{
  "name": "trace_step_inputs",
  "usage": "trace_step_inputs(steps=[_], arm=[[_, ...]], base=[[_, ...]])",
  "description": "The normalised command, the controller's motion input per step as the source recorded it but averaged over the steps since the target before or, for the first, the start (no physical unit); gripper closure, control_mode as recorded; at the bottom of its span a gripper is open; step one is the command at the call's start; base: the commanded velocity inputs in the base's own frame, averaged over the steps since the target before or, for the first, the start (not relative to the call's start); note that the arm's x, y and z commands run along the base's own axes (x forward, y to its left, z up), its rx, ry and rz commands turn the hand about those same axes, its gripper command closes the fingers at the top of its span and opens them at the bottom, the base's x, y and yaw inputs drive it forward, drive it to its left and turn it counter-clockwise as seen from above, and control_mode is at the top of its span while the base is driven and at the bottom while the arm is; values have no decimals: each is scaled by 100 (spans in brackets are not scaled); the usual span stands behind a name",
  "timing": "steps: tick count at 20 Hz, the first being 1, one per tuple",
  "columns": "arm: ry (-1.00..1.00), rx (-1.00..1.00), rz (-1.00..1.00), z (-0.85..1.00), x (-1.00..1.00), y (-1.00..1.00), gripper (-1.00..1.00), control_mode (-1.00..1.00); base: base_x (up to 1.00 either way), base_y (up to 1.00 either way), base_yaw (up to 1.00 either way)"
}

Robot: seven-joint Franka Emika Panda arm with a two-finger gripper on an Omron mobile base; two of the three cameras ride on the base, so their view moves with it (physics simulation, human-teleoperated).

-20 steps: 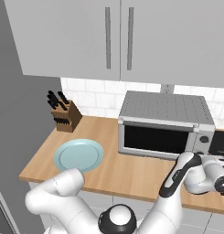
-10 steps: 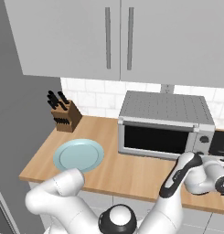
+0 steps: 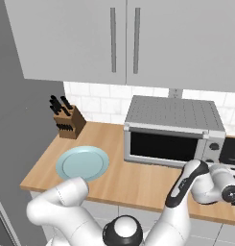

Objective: Pick up the kebab skewer and baguette bread, and place them inside the toaster oven. Close the toaster oven door and start by setting the timer.

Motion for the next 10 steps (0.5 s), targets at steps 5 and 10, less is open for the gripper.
trace_step_inputs(steps=[5, 10], arm=[[-1, 0, 0, 0, 16, 6, -100, -100], [0, 0, -1, 0, 0, 6, -100, -100]], base=[[0, 0, 0], [0, 0, 0]])
